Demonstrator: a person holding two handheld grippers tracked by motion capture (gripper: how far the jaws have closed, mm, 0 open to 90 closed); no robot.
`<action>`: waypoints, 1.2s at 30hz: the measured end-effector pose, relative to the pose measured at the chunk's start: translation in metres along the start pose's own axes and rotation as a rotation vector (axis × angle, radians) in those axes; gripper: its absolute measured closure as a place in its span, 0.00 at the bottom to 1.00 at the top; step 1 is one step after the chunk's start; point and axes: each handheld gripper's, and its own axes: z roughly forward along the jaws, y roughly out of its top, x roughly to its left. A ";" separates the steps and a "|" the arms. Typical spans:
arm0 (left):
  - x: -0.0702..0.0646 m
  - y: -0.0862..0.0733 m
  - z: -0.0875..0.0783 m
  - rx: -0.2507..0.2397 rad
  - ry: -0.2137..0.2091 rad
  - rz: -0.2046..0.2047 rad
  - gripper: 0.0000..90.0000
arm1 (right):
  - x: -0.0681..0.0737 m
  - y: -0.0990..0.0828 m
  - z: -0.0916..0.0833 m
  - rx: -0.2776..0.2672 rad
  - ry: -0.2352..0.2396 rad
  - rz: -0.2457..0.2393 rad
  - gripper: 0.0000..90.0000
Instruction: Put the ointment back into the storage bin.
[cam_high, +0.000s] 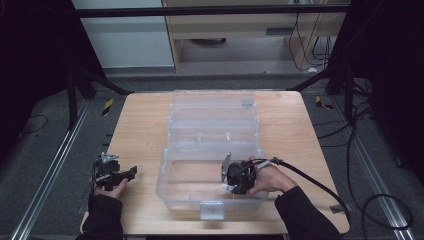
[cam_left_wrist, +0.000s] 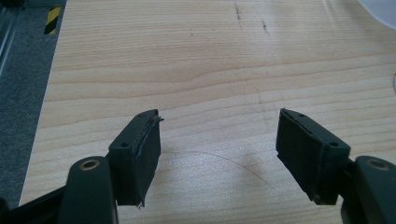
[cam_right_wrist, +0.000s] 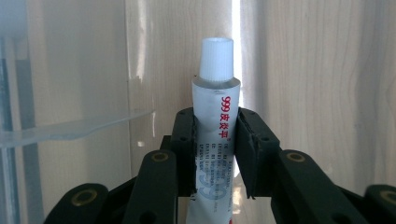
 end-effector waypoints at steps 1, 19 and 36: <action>0.000 0.000 0.000 0.000 -0.001 0.000 0.34 | 0.000 0.000 0.000 0.000 -0.003 -0.001 0.77; 0.000 0.000 0.000 0.001 -0.001 0.001 0.34 | -0.001 0.000 0.000 0.005 0.006 0.021 0.77; -0.002 0.000 -0.002 -0.003 -0.011 0.003 0.34 | 0.003 -0.026 -0.054 -0.273 -0.127 0.207 0.63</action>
